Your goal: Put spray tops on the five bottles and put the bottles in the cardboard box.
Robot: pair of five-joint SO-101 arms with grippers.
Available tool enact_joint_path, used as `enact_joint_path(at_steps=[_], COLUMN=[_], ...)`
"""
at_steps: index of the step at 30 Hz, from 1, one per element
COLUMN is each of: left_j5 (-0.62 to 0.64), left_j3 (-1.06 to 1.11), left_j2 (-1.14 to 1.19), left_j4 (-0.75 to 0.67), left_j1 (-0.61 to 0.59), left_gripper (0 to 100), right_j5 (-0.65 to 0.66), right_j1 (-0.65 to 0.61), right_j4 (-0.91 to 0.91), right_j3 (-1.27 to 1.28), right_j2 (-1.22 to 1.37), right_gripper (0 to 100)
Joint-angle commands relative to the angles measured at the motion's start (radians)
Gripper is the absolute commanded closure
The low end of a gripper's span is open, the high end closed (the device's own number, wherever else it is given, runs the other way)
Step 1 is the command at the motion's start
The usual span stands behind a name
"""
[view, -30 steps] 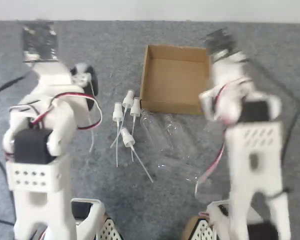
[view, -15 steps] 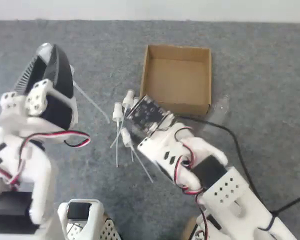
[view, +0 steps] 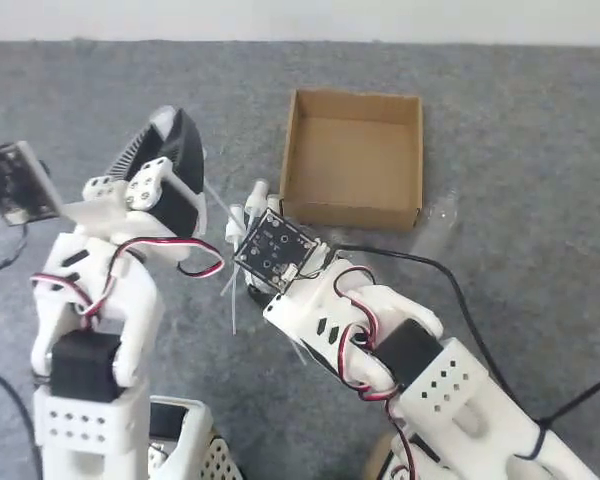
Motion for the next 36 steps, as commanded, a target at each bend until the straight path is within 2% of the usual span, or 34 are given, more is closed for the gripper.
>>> enact_joint_path(at_steps=[1, 4, 10, 15, 22, 32, 36], left_j5=[0.006, 0.003, 0.003, 0.003, 0.003, 0.005, -0.02], left_j3=[-0.035, -0.11, -0.232, -0.188, -0.108, -0.015, 0.016], left_j2=[-0.023, -0.023, -0.023, -0.021, -0.015, -0.021, -0.023], left_j4=[-0.028, 0.002, 0.15, 0.141, 0.006, 0.049, 0.118], left_j1=[0.0, -0.009, -0.002, -0.002, -0.008, 0.005, 0.077], left_gripper=[99, 99, 99, 99, 99, 99, 99], right_j5=[-0.011, -0.011, -0.011, -0.011, -0.011, -0.011, -0.012], right_j1=[-0.005, -0.005, -0.005, -0.005, -0.005, -0.005, -0.005], right_j4=[-0.022, -0.019, -0.018, -0.016, -0.013, -0.019, -0.018], right_j3=[-0.012, -0.011, -0.009, -0.009, -0.009, -0.009, -0.008], right_j2=[-0.038, -0.038, -0.038, -0.038, -0.038, -0.038, -0.047], right_gripper=[99.3, 99.3, 99.3, 99.3, 99.3, 99.3, 99.3])
